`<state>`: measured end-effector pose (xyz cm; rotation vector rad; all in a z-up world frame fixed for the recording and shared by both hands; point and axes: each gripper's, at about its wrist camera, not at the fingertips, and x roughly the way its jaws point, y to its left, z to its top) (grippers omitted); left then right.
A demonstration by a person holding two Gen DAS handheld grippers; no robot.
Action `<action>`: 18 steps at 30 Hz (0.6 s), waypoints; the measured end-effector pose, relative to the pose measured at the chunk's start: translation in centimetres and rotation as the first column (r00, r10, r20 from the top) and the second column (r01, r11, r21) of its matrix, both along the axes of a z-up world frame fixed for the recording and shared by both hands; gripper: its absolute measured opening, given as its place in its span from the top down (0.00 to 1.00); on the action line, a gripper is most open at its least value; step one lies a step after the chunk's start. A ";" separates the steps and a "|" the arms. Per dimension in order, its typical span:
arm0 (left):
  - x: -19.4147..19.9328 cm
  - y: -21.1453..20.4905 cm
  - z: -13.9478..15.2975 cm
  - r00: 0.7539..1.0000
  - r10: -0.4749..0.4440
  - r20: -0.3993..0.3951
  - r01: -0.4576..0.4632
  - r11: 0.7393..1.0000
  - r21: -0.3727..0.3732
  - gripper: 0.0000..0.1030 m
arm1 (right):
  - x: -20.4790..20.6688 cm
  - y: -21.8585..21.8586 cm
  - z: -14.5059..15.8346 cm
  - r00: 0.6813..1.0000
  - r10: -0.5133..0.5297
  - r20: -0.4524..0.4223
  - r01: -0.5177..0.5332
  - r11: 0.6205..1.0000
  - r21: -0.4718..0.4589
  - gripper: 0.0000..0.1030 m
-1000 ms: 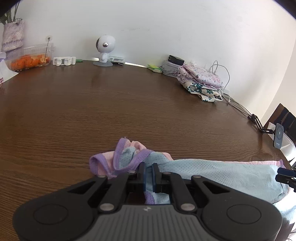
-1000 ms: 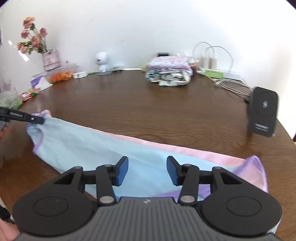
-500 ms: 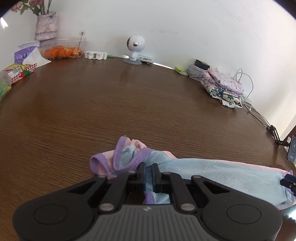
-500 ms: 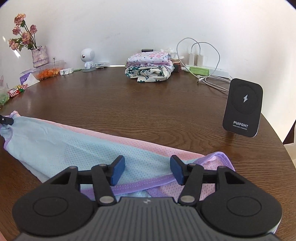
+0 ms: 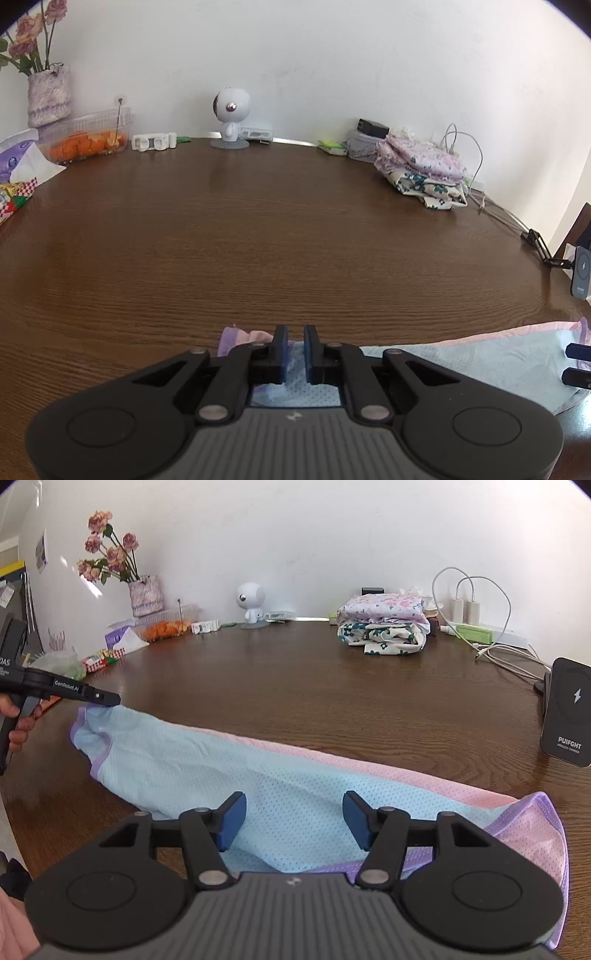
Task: Fold clothes
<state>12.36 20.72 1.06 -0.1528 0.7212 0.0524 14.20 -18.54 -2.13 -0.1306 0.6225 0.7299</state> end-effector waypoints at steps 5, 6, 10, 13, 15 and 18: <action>0.0 1.2 -1.2 1.000 0.009 0.009 -0.009 1.000 -0.030 0.94 | -0.2 0.2 -0.4 1.000 -0.025 0.004 0.025 0.999 -0.043 0.41; -0.1 1.3 -1.2 1.000 0.010 0.011 -0.009 0.999 -0.035 0.93 | -0.2 0.2 -0.4 1.000 -0.028 0.004 0.028 0.999 -0.044 0.41; -0.8 2.1 -0.4 0.998 0.021 0.051 -0.016 0.996 -0.088 0.74 | -0.4 0.4 -0.2 1.000 -0.031 -0.005 0.030 0.999 -0.043 0.35; -2.8 2.7 1.6 0.989 0.051 0.140 -0.034 0.992 -0.117 0.29 | -0.8 0.5 0.8 1.000 -0.020 0.000 0.020 1.000 0.023 0.23; -4.2 2.9 2.8 0.981 0.058 0.186 -0.036 0.993 -0.117 0.18 | -1.4 1.2 1.7 1.000 -0.005 0.022 0.004 0.999 0.048 0.03; -6.2 3.0 3.7 0.977 0.063 0.204 -0.042 0.994 -0.105 0.00 | -2.4 2.8 2.8 0.998 0.043 0.053 -0.047 0.997 0.059 0.00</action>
